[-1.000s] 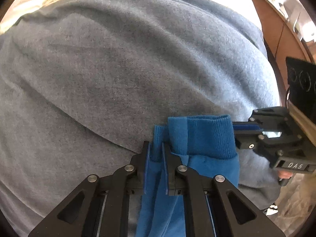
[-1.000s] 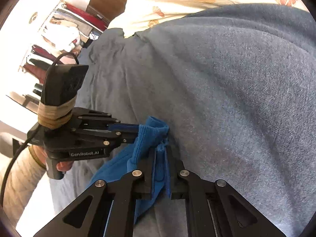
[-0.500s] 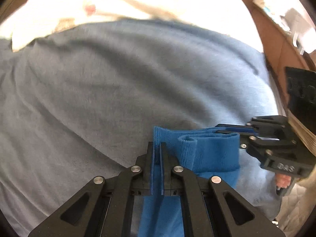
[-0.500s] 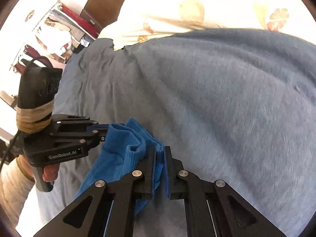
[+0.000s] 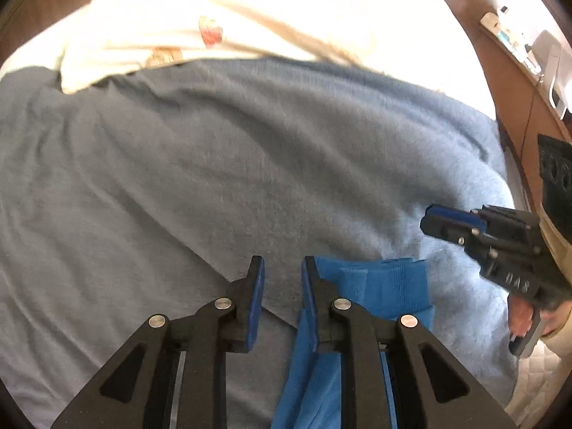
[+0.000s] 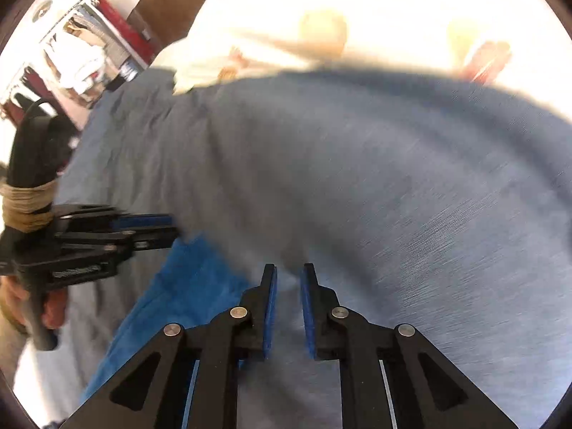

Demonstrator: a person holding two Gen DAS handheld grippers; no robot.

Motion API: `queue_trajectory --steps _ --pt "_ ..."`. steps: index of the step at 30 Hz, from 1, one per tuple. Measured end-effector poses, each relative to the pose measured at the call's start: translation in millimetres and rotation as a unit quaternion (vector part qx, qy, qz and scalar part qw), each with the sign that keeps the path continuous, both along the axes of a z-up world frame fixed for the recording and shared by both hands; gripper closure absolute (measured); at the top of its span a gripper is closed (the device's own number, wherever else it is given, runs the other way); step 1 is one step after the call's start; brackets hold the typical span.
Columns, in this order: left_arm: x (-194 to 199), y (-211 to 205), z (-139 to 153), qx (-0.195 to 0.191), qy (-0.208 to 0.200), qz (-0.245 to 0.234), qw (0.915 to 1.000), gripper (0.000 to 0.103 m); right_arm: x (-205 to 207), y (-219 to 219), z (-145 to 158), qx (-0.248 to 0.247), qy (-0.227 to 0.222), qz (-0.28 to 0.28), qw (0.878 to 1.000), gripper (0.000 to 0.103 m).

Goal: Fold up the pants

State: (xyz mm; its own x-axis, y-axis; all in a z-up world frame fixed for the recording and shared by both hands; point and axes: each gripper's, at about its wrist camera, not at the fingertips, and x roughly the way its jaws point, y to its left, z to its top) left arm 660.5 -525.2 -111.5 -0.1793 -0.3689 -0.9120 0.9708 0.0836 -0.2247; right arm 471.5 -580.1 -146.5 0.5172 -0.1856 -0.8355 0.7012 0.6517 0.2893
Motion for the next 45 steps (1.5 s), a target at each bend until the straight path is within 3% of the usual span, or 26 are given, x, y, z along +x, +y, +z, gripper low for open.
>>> queue_trajectory --steps 3,8,13,14,18,20,24,28,32,38,40,45 --pt "-9 1 9 -0.001 0.011 -0.042 0.9991 0.082 -8 -5 11 0.010 -0.013 -0.006 1.000 0.089" --pt "-25 2 -4 0.029 0.022 -0.085 0.9957 0.080 -11 12 10 0.053 -0.041 0.022 0.998 0.089" --pt "-26 3 -16 0.047 0.045 -0.084 0.9944 0.081 -5 26 -5 0.094 -0.043 0.037 0.994 0.089" --pt "-24 3 -17 0.048 0.045 -0.081 0.9945 0.087 -4 26 -8 0.100 -0.044 0.032 0.994 0.088" --pt "-22 9 -14 0.034 0.030 -0.076 0.9961 0.090 -1 21 -15 0.114 -0.052 0.019 0.992 0.088" --pt "-17 12 -8 0.030 0.025 -0.078 0.9962 0.090 -1 21 -15 0.110 -0.053 0.015 0.992 0.094" --pt "-16 5 -20 0.044 0.013 -0.077 0.9960 0.090 1 24 -13 0.096 -0.047 0.016 0.994 0.095" --pt "-7 3 -30 0.052 0.028 -0.062 0.9963 0.089 6 21 -21 0.101 -0.032 0.007 0.994 0.095" --pt "1 5 -28 0.052 0.022 -0.049 0.9972 0.082 13 20 -23 0.086 -0.013 0.012 0.996 0.095" --pt "19 14 -1 0.027 0.006 -0.017 0.9995 0.065 14 15 -14 0.075 -0.008 0.006 0.997 0.088" --pt "22 19 11 0.020 -0.001 -0.011 0.9997 0.064 9 12 -5 0.060 -0.014 -0.002 0.998 0.079" --pt "16 43 43 0.005 -0.023 -0.012 0.9996 0.060 3 14 21 0.027 -0.029 0.004 0.999 0.074"
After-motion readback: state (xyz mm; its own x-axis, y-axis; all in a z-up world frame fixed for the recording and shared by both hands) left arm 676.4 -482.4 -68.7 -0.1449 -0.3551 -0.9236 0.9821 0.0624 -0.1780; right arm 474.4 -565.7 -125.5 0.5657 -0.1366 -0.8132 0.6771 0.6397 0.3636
